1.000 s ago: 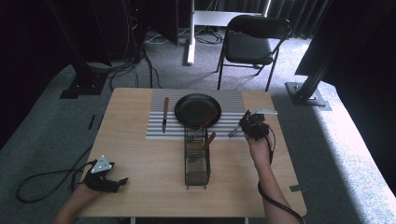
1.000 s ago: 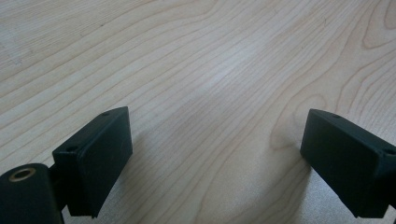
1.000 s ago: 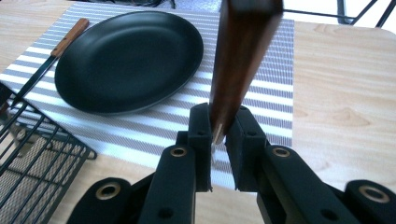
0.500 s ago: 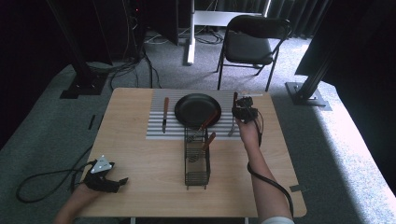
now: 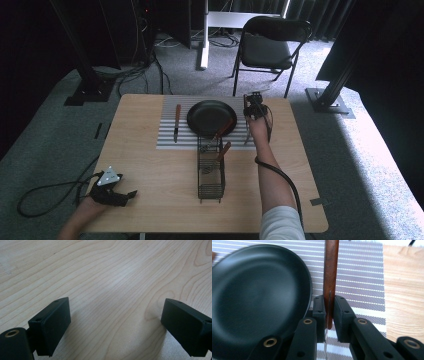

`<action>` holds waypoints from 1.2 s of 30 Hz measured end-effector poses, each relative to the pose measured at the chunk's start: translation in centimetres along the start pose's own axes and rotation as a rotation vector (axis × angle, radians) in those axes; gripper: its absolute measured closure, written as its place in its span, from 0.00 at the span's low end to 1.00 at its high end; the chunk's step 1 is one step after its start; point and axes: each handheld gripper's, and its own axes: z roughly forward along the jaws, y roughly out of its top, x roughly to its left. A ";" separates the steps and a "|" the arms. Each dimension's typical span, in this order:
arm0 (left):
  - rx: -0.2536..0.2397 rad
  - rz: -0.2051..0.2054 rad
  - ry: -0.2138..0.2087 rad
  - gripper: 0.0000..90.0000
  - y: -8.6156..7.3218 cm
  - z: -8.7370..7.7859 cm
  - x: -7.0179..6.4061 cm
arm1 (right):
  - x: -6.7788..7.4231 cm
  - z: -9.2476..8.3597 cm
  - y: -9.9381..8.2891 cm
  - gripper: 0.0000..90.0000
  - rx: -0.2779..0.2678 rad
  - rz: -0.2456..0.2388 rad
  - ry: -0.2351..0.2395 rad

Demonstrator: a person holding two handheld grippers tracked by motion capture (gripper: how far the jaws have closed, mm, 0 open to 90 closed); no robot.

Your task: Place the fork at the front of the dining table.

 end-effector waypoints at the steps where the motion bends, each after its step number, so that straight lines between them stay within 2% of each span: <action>1: 0.000 0.000 0.000 0.10 0.0 0.0 0.0 | 0.0 0.5 0.2 0.89 0.013 0.007 -0.006; 6: 0.000 -0.001 0.000 0.10 0.0 0.0 0.0 | 0.1 3.5 0.6 0.90 0.060 0.043 -0.044; 10: 0.000 0.000 0.000 0.10 0.0 0.0 0.0 | 0.4 5.5 0.4 0.90 0.099 0.055 -0.080; 12: 0.000 0.000 0.000 0.10 0.0 0.0 0.0 | 0.6 6.5 0.2 0.90 0.115 0.057 -0.081; 16: -0.001 0.000 0.000 0.10 0.0 0.0 0.0 | 1.0 7.0 0.1 0.87 0.117 0.044 -0.085; 18: 0.000 0.000 0.000 0.10 0.0 0.0 0.0 | 1.1 6.9 0.2 0.84 0.124 0.037 -0.077; 20: 0.000 -0.001 0.000 0.10 0.0 0.0 0.0 | 1.1 6.2 0.4 0.79 0.108 0.046 -0.070; 23: -0.001 -0.002 0.000 0.10 0.0 0.0 0.0 | 1.1 3.9 0.1 0.75 0.068 0.033 -0.038; 26: -0.001 -0.002 0.001 0.10 0.0 0.0 0.0 | 0.8 2.3 -1.2 0.71 0.043 0.045 0.019; 31: 0.000 -0.008 0.008 0.10 0.0 0.0 -0.1 | -0.1 0.6 -3.9 0.71 0.043 0.033 0.035; 36: 0.000 -0.009 0.008 0.10 0.0 0.0 -0.1 | -0.7 0.2 -5.9 0.74 0.061 0.027 0.046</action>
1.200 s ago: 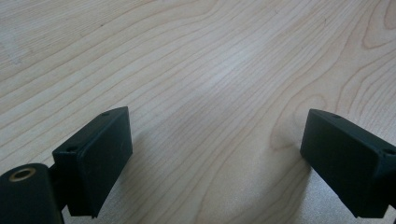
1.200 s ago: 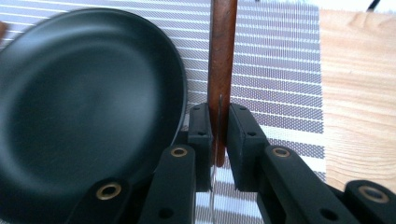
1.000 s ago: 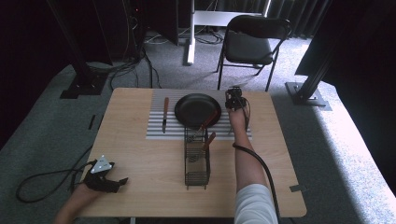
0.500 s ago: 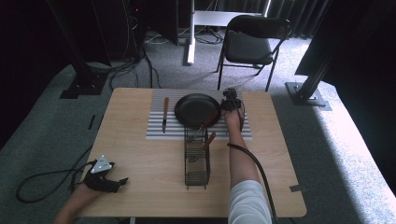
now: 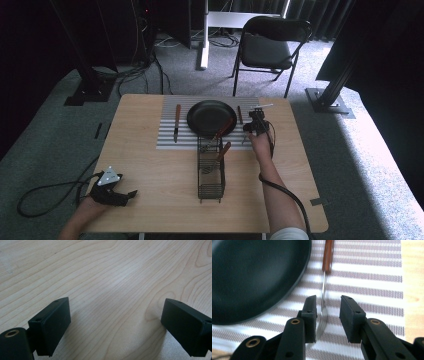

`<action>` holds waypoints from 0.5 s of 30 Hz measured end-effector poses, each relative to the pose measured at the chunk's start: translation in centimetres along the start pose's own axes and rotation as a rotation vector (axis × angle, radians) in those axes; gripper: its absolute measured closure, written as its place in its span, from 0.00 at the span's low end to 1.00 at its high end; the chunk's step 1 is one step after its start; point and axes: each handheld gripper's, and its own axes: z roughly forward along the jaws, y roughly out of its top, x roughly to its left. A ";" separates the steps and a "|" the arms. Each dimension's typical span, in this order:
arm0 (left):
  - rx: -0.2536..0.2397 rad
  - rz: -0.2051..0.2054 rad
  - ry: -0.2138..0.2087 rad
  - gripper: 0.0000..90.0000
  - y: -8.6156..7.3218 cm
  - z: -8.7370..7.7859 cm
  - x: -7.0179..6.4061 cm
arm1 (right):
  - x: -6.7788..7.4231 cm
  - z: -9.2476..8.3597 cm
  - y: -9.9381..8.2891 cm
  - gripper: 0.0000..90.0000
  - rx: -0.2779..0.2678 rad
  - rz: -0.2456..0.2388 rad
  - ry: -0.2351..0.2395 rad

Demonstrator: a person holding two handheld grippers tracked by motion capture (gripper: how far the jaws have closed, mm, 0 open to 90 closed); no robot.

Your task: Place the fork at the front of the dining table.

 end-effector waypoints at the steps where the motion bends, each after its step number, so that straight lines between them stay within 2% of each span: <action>1: 0.000 0.000 0.000 0.10 0.0 0.0 0.0 | 0.0 0.1 -0.2 0.75 0.002 0.002 0.000; 4: 0.000 0.000 0.000 0.10 0.0 0.0 0.0 | 0.0 0.6 -0.3 0.79 0.006 0.017 0.016; 5: 0.000 -0.001 0.001 0.10 0.0 0.0 0.0 | 0.1 0.9 -0.3 0.80 0.009 0.002 0.008; 9: -0.001 -0.002 0.001 0.10 0.0 0.0 0.0 | 0.2 1.8 0.0 0.88 0.025 -0.004 -0.010; 14: -0.001 -0.005 0.004 0.10 0.0 0.0 0.0 | -0.5 2.0 0.1 0.89 0.019 0.020 -0.011; 15: -0.002 -0.006 0.004 0.10 0.0 0.0 0.0 | -1.0 1.9 0.0 0.89 0.015 0.041 -0.012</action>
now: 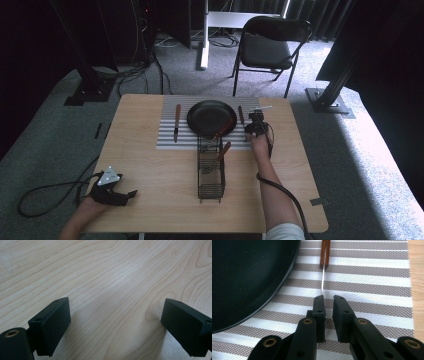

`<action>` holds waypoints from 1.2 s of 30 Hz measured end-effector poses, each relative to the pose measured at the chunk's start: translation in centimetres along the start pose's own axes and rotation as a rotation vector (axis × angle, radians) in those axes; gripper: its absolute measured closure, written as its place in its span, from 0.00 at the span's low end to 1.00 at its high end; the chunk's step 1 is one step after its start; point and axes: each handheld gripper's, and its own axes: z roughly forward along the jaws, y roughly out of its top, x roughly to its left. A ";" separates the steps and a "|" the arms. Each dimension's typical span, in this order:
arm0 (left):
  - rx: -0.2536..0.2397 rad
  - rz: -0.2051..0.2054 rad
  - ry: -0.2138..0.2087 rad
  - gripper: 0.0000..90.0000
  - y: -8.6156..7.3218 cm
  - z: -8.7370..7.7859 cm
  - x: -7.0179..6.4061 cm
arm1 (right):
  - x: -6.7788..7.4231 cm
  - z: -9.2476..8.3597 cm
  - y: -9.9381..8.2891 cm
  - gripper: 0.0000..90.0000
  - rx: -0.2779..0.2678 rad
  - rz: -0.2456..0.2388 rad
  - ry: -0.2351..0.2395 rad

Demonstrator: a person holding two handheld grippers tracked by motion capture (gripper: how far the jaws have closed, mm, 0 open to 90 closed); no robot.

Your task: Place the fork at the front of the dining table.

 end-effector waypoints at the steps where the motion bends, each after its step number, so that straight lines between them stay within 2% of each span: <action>1: 0.000 0.000 0.000 0.10 0.0 0.0 0.0 | -0.2 -0.1 -0.1 0.88 0.001 0.010 0.003; 4: 0.000 0.000 0.000 0.10 0.0 0.0 0.0 | -0.6 -0.4 -0.2 0.85 -0.002 0.019 0.004; 8: 0.000 0.000 0.000 0.10 0.0 0.0 0.0 | -1.1 -1.0 -1.0 0.76 -0.008 0.024 0.017; 13: 0.000 0.000 0.000 0.10 0.0 0.0 0.0 | -1.5 -1.5 -2.4 0.64 -0.018 0.029 0.059; 15: 0.000 0.000 0.000 0.10 0.0 0.0 0.0 | -1.6 -1.6 -2.7 0.62 -0.024 0.027 0.060; 16: 0.000 -0.001 0.000 0.10 0.0 0.0 0.0 | -1.6 -1.7 -3.4 0.55 -0.028 0.021 0.065; 19: 0.000 0.000 0.000 0.10 0.0 0.0 0.0 | -1.4 -2.2 -4.2 0.44 -0.053 0.004 0.073; 22: 0.000 0.000 0.000 0.10 0.0 0.0 0.0 | -1.5 -2.6 -4.8 0.38 -0.073 0.009 0.089; 24: 0.000 0.000 0.000 0.10 0.0 0.0 0.0 | -1.7 -2.8 -5.1 0.38 -0.081 0.012 0.097; 28: 0.000 0.000 0.001 0.10 0.0 0.0 0.0 | -1.7 -3.3 -5.9 0.31 -0.099 0.005 0.094; 31: 0.000 -0.001 0.001 0.10 0.0 0.0 0.0 | -1.8 -3.7 -6.8 0.16 -0.116 -0.015 0.103; 33: 0.000 -0.001 0.001 0.10 0.0 0.0 0.0 | -1.7 -3.9 -7.5 0.15 -0.143 -0.045 0.061; 36: 0.000 -0.001 0.001 0.10 0.0 0.0 0.0 | -1.9 -4.5 -8.7 0.15 -0.184 -0.069 0.054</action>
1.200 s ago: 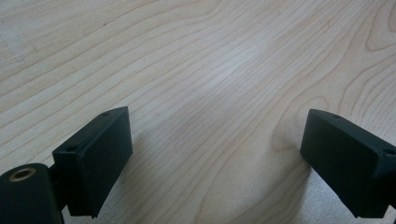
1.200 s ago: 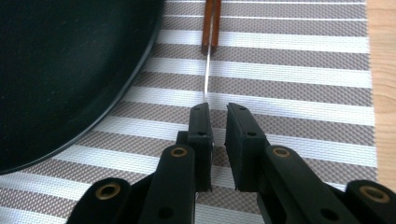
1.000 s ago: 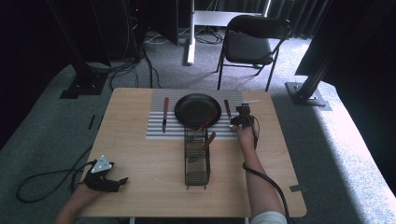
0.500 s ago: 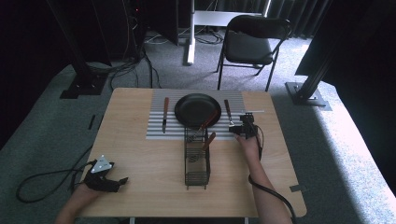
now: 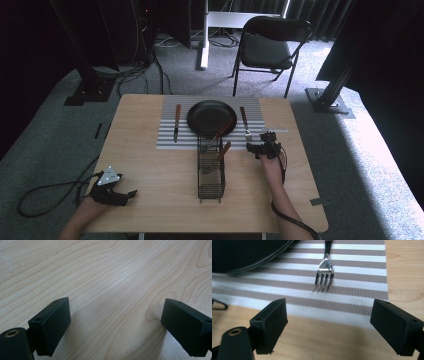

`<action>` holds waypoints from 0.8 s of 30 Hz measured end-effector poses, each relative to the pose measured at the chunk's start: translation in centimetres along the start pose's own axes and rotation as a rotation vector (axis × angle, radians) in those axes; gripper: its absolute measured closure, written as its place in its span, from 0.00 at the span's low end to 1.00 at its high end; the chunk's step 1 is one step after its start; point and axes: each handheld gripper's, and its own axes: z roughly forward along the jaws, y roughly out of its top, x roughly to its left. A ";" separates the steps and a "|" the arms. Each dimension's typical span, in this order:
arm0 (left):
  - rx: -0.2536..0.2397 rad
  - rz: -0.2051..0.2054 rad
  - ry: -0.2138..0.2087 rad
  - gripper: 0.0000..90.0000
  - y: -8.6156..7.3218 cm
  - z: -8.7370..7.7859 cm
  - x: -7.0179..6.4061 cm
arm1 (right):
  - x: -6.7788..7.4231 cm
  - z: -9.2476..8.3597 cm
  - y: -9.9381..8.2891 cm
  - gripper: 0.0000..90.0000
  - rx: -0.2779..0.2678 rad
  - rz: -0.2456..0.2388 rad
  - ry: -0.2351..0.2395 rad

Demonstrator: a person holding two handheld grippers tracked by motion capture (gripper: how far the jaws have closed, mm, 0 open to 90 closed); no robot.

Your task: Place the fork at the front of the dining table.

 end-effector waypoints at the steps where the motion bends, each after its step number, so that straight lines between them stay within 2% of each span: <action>1: 0.000 0.000 0.000 0.10 0.0 0.0 0.0 | -0.1 -0.2 -0.3 0.14 -0.006 0.000 0.006; 6: 0.000 0.000 0.000 0.10 0.0 0.0 0.0 | -0.3 -1.1 -1.9 0.14 -0.030 -0.005 -0.015; 13: 0.000 0.000 0.000 0.10 0.0 0.0 0.0 | -0.7 -2.2 -4.2 0.14 -0.059 -0.007 -0.007; 16: 0.000 0.000 0.000 0.10 0.0 0.0 0.0 | -0.9 -2.7 -4.7 0.14 -0.067 -0.008 -0.013; 23: 0.000 0.000 0.000 0.10 0.0 0.0 0.0 | -2.0 -4.6 -6.0 0.14 -0.108 -0.019 -0.023; 24: 0.000 0.000 0.000 0.10 0.0 0.0 0.0 | -2.3 -5.1 -6.5 0.14 -0.120 -0.013 -0.035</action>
